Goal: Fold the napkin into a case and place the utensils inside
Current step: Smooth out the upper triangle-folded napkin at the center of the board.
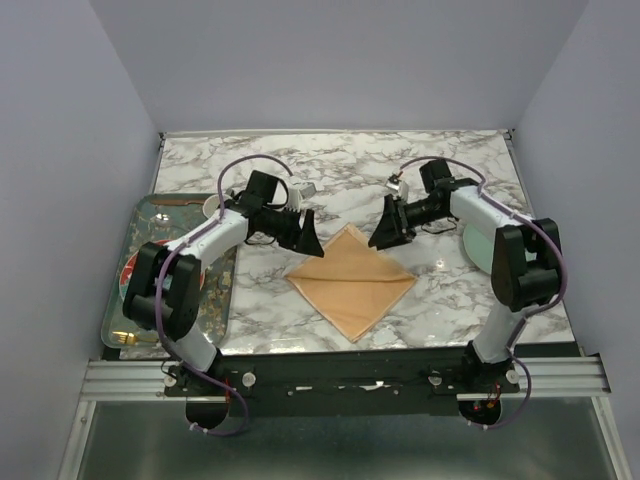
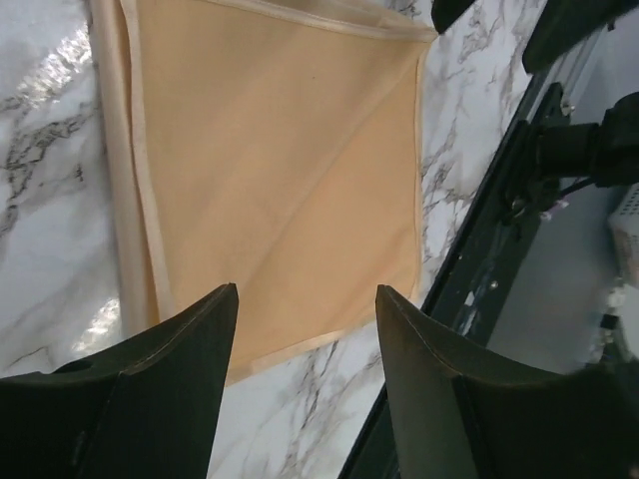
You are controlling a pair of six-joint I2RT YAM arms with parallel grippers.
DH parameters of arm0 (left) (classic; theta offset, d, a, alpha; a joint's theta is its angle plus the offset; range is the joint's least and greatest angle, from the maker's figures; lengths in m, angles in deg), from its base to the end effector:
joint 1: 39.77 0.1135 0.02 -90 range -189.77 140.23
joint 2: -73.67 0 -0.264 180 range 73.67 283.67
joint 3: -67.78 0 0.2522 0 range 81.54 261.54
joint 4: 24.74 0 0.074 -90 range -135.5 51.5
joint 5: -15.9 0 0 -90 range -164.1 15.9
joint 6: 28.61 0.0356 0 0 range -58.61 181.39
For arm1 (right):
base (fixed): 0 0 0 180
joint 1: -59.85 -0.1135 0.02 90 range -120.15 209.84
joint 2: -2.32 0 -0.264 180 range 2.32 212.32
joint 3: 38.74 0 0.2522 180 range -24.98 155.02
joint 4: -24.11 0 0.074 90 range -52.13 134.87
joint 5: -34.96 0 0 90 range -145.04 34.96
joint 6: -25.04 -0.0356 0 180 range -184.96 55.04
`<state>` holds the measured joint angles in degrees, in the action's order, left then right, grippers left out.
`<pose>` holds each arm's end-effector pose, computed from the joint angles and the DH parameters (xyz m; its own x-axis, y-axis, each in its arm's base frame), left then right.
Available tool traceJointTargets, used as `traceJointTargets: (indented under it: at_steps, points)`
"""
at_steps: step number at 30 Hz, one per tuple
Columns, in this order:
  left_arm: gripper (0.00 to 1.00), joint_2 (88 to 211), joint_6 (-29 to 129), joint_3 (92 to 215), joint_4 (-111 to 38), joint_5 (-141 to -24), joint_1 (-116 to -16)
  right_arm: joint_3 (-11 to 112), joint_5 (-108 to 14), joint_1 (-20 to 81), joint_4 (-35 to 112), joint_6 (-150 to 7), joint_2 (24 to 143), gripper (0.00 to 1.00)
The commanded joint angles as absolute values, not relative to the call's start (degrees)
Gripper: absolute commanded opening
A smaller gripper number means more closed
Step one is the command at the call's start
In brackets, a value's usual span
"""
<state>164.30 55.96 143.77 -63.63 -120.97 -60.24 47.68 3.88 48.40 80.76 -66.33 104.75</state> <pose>0.2957 -0.1381 0.2347 -0.8111 0.2337 -0.5362 0.5713 0.5132 -0.6405 0.3338 0.0987 0.2136 -0.9437 -0.1786 -0.2784 -0.3302 0.4597 0.8244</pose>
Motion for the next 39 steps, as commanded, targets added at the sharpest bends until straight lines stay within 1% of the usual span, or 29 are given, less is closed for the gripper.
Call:
traceJointTargets:
  at_steps: [1, 4, 9, 15, 18, 22, 32, 39]
  points:
    - [0.63, 171.12, 41.27, 141.83, -52.49, -129.55, -61.74, 45.51, 11.49, 44.91, 74.08, -74.18, 109.36, 0.69]
    - [0.6, 173.76, 37.5, 139.73, -48.36, -130.87, -62.45, 44.11, 12.02, 43.76, 72.15, -75.25, 111.91, 0.72]
    - [0.6, 177.11, 36.43, 136.74, -46.59, -134.48, -62.45, 41.91, 10.97, 43.76, 72.23, -73.32, 114.99, 0.72]
    - [0.62, 176.86, 39.05, 135.5, -49.22, -138.87, -62.36, 39.89, 8.86, 44.11, 74.25, -69.8, 116.75, 0.7]
    - [0.62, 176.59, 42.92, 135.77, -53.52, -138.79, -62.36, 39.36, 7.98, 45.43, 74.69, -69.1, 117.45, 0.68]
    - [0.62, 177.46, 43.28, 135.15, -52.74, -137.74, -62.27, 38.92, 7.54, 47.71, 75.39, -68.39, 118.33, 0.66]
    - [0.62, 187.65, 42.32, 137.44, -48.18, -138.17, -61.57, 37.77, 5.26, 49.3, 76.8, -66.54, 119.91, 0.65]
    - [0.62, 193.55, 42.58, 137.79, -47.29, -140.28, -60.43, 37.25, 1.13, 51.14, 77.24, -65.93, 120.79, 0.62]
